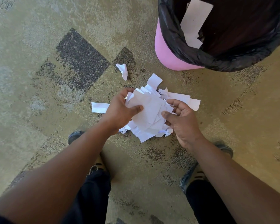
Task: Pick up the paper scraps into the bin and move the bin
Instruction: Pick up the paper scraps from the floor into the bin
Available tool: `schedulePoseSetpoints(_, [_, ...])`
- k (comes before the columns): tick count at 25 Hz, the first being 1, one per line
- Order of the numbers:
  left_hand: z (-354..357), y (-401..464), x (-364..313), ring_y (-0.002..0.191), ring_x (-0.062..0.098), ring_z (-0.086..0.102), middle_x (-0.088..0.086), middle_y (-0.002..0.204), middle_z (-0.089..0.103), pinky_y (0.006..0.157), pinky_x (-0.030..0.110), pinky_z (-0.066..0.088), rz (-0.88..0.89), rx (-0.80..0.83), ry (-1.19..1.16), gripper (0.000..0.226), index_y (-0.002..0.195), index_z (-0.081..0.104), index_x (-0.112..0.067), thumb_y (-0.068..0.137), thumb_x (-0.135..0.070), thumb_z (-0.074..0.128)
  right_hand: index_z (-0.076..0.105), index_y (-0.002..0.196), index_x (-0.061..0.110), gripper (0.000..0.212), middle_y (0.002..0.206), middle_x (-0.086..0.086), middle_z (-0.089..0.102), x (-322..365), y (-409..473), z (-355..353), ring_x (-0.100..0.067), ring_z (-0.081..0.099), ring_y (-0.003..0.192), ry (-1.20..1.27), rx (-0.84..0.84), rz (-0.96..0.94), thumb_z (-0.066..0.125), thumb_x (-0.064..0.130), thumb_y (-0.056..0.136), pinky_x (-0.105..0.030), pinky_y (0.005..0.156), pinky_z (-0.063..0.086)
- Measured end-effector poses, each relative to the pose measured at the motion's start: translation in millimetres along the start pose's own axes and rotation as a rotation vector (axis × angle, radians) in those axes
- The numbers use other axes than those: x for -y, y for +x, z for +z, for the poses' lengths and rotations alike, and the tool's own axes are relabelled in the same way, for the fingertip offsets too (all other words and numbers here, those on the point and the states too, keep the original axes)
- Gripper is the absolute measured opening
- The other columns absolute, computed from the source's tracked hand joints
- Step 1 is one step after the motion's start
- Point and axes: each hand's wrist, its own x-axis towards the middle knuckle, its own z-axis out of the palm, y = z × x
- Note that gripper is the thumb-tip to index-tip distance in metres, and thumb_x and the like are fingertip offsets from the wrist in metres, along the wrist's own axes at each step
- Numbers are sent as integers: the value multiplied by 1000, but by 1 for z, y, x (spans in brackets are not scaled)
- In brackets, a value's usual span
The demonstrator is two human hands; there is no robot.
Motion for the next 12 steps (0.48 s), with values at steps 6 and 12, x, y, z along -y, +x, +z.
schedulePoseSetpoints(6, [0, -14, -10, 92, 22, 77, -1, 95, 80, 83, 52, 63, -46, -25, -13, 16, 99, 72, -19, 92, -5, 73, 62, 120, 17, 33, 99, 4, 76, 4, -12, 7, -17, 71, 97, 227, 7, 143, 66, -2, 94, -54, 97, 53])
schedulePoseSetpoints(12, [9, -57, -62, 71, 1, 72, -19, 81, 78, 60, 16, 54, 190, -89, 152, 16, 96, 71, -25, 94, -9, 71, 64, 110, 14, 31, 97, -1, 78, 34, -49, 21, -19, 73, 93, 262, 16, -27, 70, -6, 87, -44, 84, 60])
